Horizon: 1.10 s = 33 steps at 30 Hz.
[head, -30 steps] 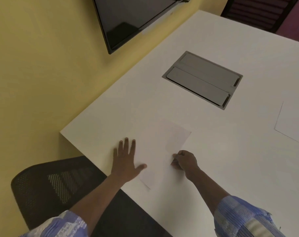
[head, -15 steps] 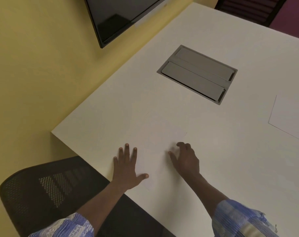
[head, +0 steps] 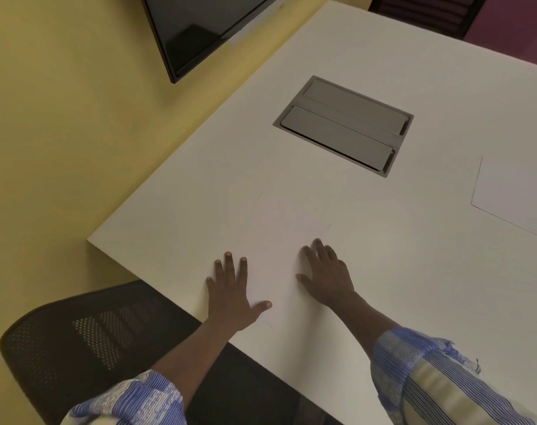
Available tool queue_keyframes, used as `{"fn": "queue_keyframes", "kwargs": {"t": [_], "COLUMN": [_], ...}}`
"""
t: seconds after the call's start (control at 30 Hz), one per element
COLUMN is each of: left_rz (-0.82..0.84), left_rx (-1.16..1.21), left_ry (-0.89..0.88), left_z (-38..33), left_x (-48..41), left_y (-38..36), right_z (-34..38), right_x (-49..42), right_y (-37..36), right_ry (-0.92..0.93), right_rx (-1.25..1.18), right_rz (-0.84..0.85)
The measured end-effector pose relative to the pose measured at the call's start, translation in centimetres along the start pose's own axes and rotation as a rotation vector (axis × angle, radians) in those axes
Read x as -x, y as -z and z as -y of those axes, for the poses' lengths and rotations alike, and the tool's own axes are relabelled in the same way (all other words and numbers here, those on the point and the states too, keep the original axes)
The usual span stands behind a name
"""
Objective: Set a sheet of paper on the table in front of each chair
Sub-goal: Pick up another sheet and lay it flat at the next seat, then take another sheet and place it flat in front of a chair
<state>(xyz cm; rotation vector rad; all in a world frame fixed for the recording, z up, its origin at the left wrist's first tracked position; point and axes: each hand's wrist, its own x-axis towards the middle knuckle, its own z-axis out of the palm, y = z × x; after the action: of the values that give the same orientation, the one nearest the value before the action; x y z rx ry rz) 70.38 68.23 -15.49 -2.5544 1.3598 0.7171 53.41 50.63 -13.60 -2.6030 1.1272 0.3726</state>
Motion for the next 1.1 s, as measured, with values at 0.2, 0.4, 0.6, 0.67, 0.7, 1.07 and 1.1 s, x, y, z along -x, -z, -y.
{"fn": "queue_keyframes", "kwargs": {"t": [0.2, 0.4, 0.6, 0.67, 0.7, 1.07, 1.1], "left_rz": [-0.068, -0.174, -0.298, -0.321, -0.331, -0.404, -0.417], "left_rx": [0.005, 0.022, -0.009, -0.016, -0.021, -0.025, -0.032], "left_ry": [-0.052, -0.210, -0.483, -0.564, -0.599, -0.899, -0.946], "left_z": [-1.4, -6.8, -16.2, -19.5, -21.1, -35.6, -37.5], "left_x": [0.1, 0.4, 3.3, 5.1, 6.3, 25.5, 28.3], "left_y": [0.7, 2.7, 5.4, 5.6, 5.6, 2.2, 1.7], "right_z": [0.2, -1.6, -6.3, -8.0, -8.8, -15.7, -16.3], "right_x": [1.5, 6.0, 15.0, 18.9, 20.9, 47.3, 51.0], "right_y": [0.6, 2.5, 4.6, 5.3, 5.6, 7.3, 7.4], "right_ry": [-0.030, -0.085, -0.235, -0.297, -0.325, -0.634, -0.678], "right_rx": [-0.077, -0.144, -0.166, -0.171, -0.171, -0.077, -0.065], "right_rz": [-0.035, -0.143, -0.280, -0.328, -0.347, -0.534, -0.557]}}
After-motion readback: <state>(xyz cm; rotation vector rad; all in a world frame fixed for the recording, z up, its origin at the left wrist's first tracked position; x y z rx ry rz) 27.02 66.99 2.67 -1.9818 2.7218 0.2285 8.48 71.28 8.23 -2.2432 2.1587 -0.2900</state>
